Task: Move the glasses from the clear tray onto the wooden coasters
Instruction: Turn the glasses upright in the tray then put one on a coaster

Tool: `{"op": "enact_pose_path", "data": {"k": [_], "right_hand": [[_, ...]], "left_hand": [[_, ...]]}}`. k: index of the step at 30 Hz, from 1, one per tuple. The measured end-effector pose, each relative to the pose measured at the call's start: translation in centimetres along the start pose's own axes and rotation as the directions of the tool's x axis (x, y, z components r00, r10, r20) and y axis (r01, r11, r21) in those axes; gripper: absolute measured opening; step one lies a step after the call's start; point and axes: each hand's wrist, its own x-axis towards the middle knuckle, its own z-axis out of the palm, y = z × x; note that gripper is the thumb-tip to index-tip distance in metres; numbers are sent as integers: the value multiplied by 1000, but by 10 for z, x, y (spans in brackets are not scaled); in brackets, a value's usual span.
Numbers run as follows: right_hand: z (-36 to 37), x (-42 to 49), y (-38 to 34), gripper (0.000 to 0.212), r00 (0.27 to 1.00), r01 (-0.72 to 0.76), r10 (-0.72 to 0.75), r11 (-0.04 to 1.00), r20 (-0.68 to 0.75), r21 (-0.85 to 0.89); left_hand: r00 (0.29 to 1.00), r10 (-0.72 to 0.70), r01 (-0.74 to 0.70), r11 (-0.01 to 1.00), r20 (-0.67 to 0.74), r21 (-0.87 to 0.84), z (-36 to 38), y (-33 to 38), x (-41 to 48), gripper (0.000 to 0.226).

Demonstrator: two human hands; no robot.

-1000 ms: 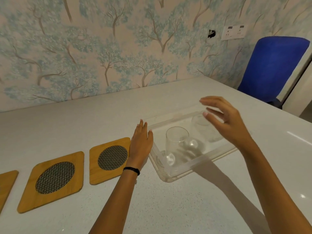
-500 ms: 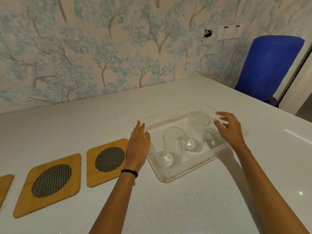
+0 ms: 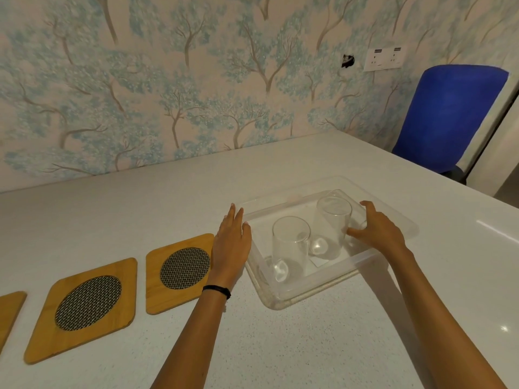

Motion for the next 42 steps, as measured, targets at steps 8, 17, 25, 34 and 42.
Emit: {"op": "enact_pose_path", "data": {"k": [8,17,25,34,42], "right_hand": [[-3,-6,-3,72,984,68,-33,978,-178,195],[-10,-13,-3,68,913,172,13,894,-407,414],[-16,-15,-5,66,842,223,45,878,-537,423],[-17,-15,-5,56,823,254,36,869,-567,424],[-17,-14,-2,52,827,264,23,865,-562,425]], "left_hand": [[1000,1,-1,1000,2,13,-1,1,-1,46],[1000,5,-5,1000,0,9,0,1,-1,46],[1000,6,-6,1000,2,-9,-1,1,-1,46],[1000,4,-4,1000,-3,-7,0,0,0,46],[1000,8,-8,1000,-8,-4,1,-2,1,46]]}}
